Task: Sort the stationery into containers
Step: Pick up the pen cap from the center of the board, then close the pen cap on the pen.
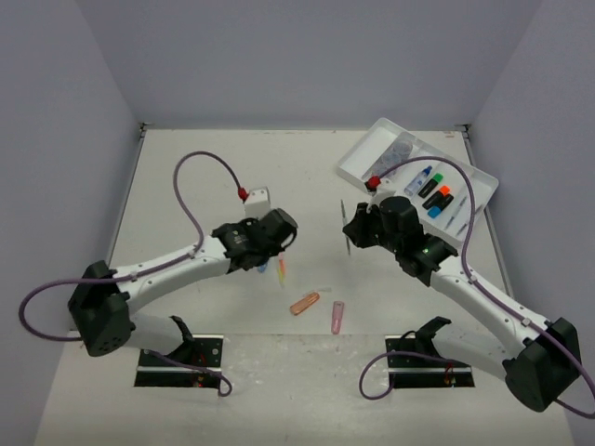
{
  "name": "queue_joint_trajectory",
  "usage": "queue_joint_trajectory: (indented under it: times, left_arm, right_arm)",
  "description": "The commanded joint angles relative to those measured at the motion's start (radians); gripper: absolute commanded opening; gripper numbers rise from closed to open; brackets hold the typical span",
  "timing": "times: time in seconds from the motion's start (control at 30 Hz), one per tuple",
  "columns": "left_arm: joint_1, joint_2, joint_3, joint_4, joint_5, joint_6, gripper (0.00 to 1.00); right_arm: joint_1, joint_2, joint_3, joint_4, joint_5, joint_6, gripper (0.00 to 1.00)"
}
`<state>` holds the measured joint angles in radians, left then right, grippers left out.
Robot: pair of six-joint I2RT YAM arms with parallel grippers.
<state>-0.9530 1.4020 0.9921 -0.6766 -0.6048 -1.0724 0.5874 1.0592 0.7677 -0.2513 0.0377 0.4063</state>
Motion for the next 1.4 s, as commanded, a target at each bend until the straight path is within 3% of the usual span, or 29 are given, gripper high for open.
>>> queue_joint_trajectory:
  times: [0.0, 0.1, 0.23, 0.3, 0.33, 0.47, 0.67, 1.0, 1.37]
  left_arm:
    - [0.166, -0.21, 0.094, 0.334, 0.16, 0.415, 0.0]
    - [0.183, -0.32, 0.118, 0.479, 0.301, 0.582, 0.0]
    - [0.183, -0.4, 0.144, 0.478, 0.396, 0.579, 0.0]
    - [0.183, -0.483, 0.078, 0.56, 0.484, 0.563, 0.0]
    - [0.183, -0.54, 0.004, 0.711, 0.542, 0.549, 0.0]
    - [0.183, -0.675, -0.218, 0.956, 0.695, 0.492, 0.0]
    - [0.183, -0.662, -0.266, 1.045, 0.832, 0.462, 0.0]
    - [0.183, -0.659, -0.341, 1.2, 0.852, 0.428, 0.0]
    - [0.183, -0.647, -0.349, 1.238, 0.851, 0.42, 0.0]
  right_arm:
    - [0.003, -0.108, -0.085, 0.341, -0.488, -0.04, 0.0]
    - [0.005, -0.112, -0.112, 0.436, -0.644, -0.002, 0.0]
    - [0.035, -0.075, -0.135, 0.638, -0.86, 0.108, 0.0]
    - [0.094, -0.073, -0.137, 0.675, -0.821, 0.113, 0.0]
    - [0.139, -0.072, -0.131, 0.669, -0.753, 0.102, 0.0]
    - [0.234, -0.082, -0.151, 0.706, -0.513, 0.132, 0.0]
    - [0.279, -0.153, -0.156, 0.664, -0.337, 0.132, 0.0]
    - [0.333, -0.202, -0.161, 0.623, -0.295, 0.124, 0.0]
    - [0.394, -0.232, -0.174, 0.658, -0.248, 0.131, 0.0]
